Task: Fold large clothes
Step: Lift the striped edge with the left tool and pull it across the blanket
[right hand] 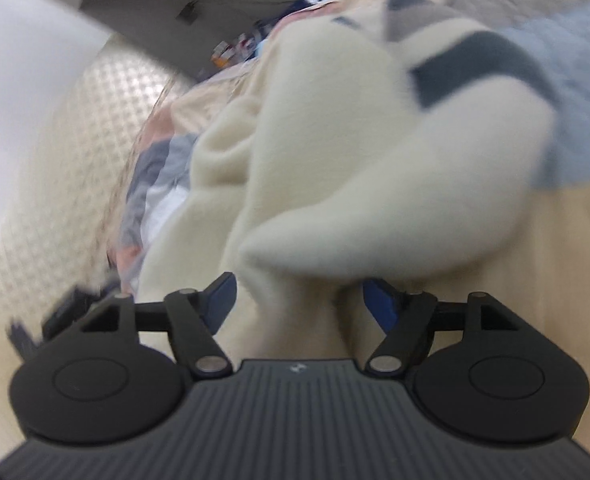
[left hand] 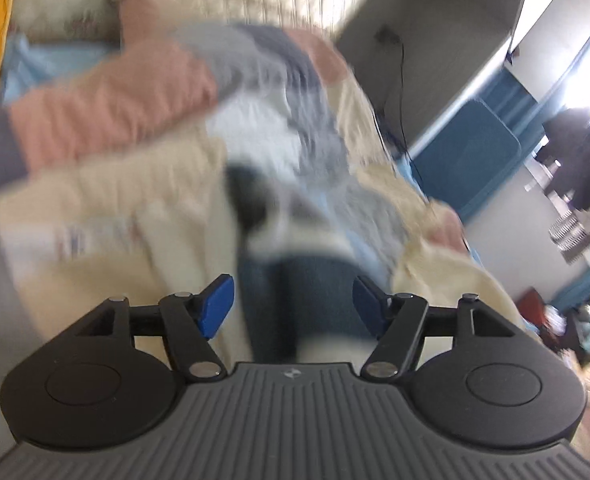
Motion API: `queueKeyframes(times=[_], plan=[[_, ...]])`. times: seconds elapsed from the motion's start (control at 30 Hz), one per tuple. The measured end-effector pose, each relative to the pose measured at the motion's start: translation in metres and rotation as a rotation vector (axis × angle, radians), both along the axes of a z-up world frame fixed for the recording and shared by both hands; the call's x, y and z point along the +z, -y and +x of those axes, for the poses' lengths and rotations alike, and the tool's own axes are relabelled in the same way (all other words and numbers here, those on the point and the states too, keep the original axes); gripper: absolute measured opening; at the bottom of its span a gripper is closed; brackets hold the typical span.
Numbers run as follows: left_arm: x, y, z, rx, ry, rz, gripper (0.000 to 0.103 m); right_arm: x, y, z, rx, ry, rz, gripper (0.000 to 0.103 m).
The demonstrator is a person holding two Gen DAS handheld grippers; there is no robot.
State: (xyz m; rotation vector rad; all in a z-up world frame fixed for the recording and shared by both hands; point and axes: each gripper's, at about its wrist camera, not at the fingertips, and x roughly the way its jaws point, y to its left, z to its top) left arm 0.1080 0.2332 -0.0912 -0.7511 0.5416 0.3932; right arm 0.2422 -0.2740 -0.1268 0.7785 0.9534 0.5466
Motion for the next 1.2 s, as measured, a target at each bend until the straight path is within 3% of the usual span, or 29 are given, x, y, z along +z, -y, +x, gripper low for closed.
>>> queueKeyframes(times=[0.1, 0.2, 0.27, 0.47, 0.57, 0.67, 0.73, 0.8, 0.87, 0.97, 1.2], plan=[[-0.020, 0.017, -0.017, -0.032, -0.035, -0.134, 0.071, -0.004, 0.019, -0.005, -0.086, -0.035, 0.039, 0.074], [-0.041, 0.030, -0.020, -0.077, -0.083, -0.275, 0.071, -0.001, 0.041, -0.008, -0.225, -0.014, 0.057, 0.074], [-0.049, 0.034, -0.020, -0.109, -0.072, -0.378, 0.071, -0.001, 0.052, -0.007, -0.290, -0.009, 0.060, 0.073], [-0.067, 0.036, -0.010, -0.124, -0.098, -0.419, 0.071, -0.034, 0.050, 0.009, -0.311, -0.125, 0.083, 0.074], [-0.074, 0.037, -0.004, -0.144, -0.099, -0.414, 0.070, -0.042, 0.044, 0.021, -0.283, -0.113, 0.069, 0.073], [-0.071, 0.040, 0.004, -0.167, -0.094, -0.362, 0.056, -0.036, 0.040, 0.034, -0.268, -0.032, 0.011, 0.070], [-0.069, 0.040, 0.007, -0.174, -0.084, -0.347, 0.029, -0.033, 0.039, 0.039, -0.257, 0.009, -0.007, 0.055], [-0.063, 0.036, 0.007, -0.193, -0.038, -0.356, 0.019, -0.025, 0.036, 0.044, -0.234, 0.058, -0.039, 0.023], [-0.052, 0.034, 0.000, -0.222, 0.044, -0.356, 0.017, -0.003, 0.032, 0.040, -0.204, 0.148, -0.078, 0.015], [-0.028, 0.032, -0.014, -0.271, 0.143, -0.310, 0.016, 0.038, 0.031, 0.029, -0.206, 0.297, -0.096, 0.013], [0.038, 0.004, -0.061, -0.267, 0.467, -0.365, 0.015, 0.129, 0.075, -0.043, -0.312, 0.632, 0.033, 0.012]])
